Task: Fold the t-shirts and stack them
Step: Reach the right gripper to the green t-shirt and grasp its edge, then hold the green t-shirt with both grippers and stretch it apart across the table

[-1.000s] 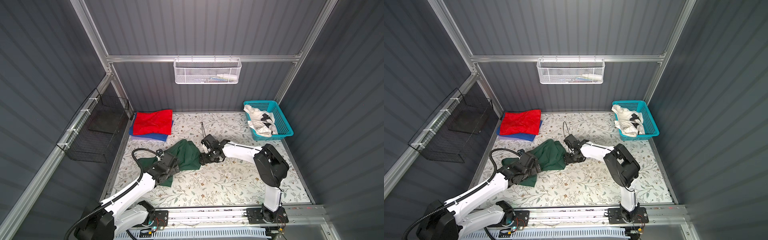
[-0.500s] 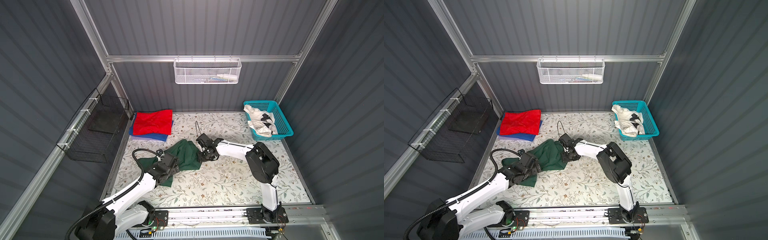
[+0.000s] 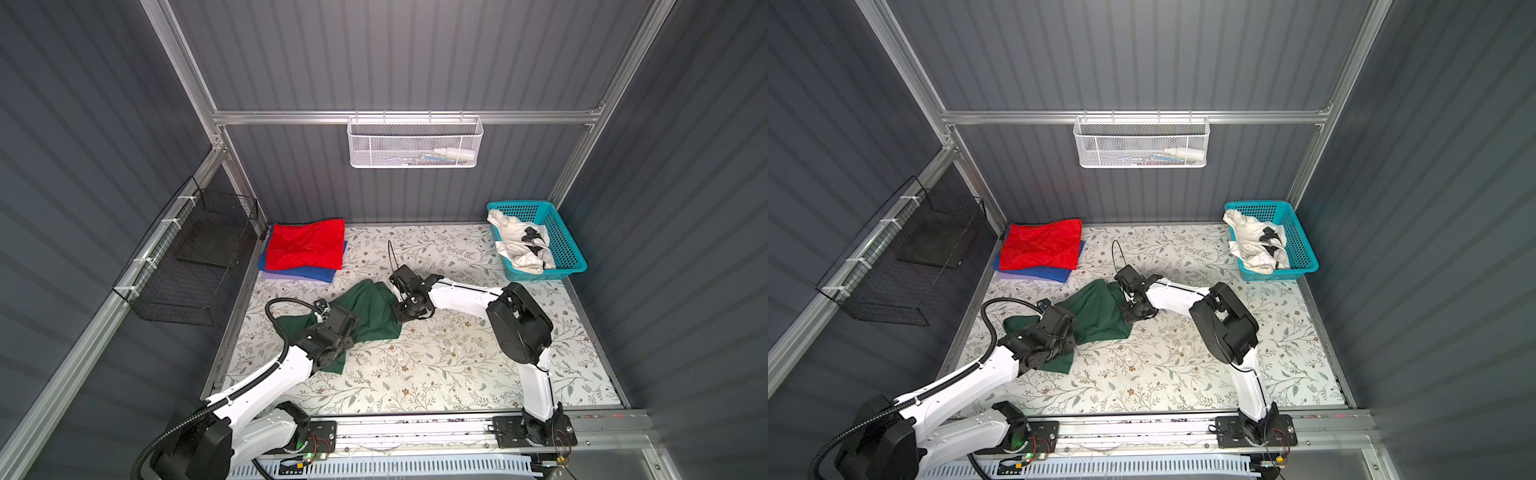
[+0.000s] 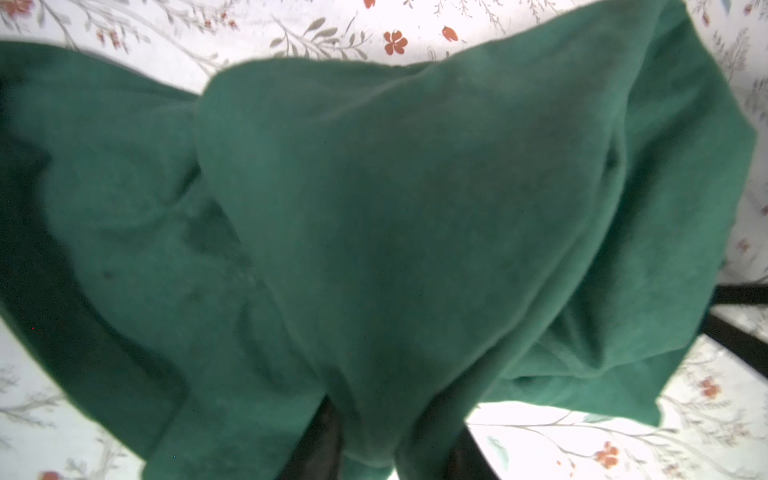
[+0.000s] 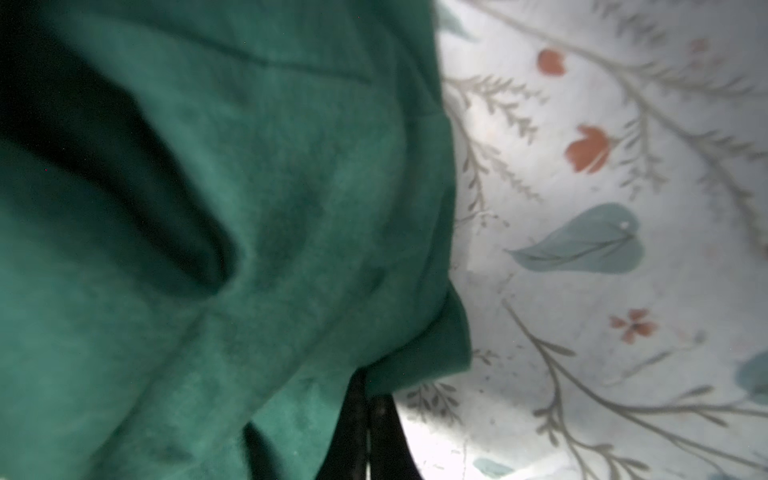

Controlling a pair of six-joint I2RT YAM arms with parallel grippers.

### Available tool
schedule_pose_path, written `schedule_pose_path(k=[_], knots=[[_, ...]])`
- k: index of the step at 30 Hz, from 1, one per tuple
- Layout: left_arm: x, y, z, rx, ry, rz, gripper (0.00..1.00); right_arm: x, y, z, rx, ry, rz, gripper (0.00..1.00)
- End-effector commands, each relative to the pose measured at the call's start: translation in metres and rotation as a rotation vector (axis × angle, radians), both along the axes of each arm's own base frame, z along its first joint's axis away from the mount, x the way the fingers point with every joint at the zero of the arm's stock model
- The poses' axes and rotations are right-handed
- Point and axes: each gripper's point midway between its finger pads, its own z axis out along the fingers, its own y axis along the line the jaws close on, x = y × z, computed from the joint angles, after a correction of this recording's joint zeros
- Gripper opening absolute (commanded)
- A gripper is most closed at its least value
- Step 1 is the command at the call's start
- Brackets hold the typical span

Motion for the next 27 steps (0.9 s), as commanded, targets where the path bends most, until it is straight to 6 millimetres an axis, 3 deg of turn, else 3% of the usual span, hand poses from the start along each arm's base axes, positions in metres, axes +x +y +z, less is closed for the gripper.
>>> schedule_pose_path(k=[1, 9, 19, 27], knots=[[0.001, 0.007, 0.011, 0.041, -0.006, 0.006, 0.20, 0.016, -0.010, 0.030, 0.005, -0.111, -0.028, 0.00], [0.009, 0.008, 0.032, 0.073, -0.040, -0.007, 0.00, 0.028, -0.049, 0.072, -0.047, -0.262, -0.108, 0.00], [0.039, -0.017, 0.091, 0.055, -0.145, -0.105, 0.00, 0.027, -0.117, 0.152, -0.077, -0.470, -0.240, 0.00], [0.057, -0.055, 0.145, -0.077, -0.257, -0.229, 0.00, 0.007, -0.142, 0.222, 0.006, -0.601, -0.267, 0.00]])
